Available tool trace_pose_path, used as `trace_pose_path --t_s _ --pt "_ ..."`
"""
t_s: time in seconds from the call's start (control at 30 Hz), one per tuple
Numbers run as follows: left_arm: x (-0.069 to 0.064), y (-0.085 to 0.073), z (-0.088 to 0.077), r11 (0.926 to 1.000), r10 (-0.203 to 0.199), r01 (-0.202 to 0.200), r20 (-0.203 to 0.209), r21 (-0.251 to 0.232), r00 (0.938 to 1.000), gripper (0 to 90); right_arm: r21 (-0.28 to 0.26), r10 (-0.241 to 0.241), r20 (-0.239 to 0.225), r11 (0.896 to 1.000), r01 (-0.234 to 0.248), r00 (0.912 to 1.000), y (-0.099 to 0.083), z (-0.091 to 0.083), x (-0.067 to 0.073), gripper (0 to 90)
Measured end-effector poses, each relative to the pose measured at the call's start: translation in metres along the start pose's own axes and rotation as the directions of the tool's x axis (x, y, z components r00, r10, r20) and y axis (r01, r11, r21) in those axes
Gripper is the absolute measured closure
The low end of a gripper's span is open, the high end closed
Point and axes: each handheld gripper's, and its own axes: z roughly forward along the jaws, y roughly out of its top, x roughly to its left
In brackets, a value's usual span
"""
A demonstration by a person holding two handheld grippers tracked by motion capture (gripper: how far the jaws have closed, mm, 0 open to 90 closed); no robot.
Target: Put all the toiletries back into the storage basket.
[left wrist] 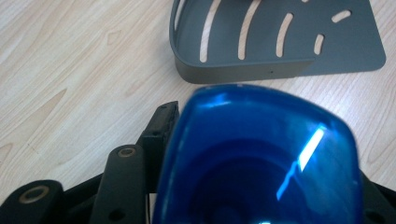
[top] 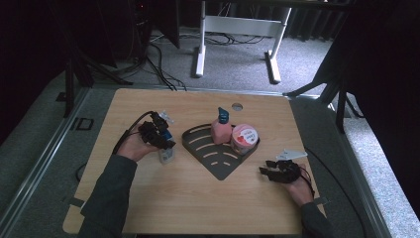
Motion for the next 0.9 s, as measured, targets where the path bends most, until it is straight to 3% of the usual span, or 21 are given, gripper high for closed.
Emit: trace_pose_path --t_s 0.9 --pt "-0.0008 -0.0009 -0.0021 0.9993 -0.02 0.02 0.0 0.03 0.9998 55.5 -0.002 0.001 -0.002 1.0 -0.001 1.0 -0.0001 0.0 -0.0003 53.6"
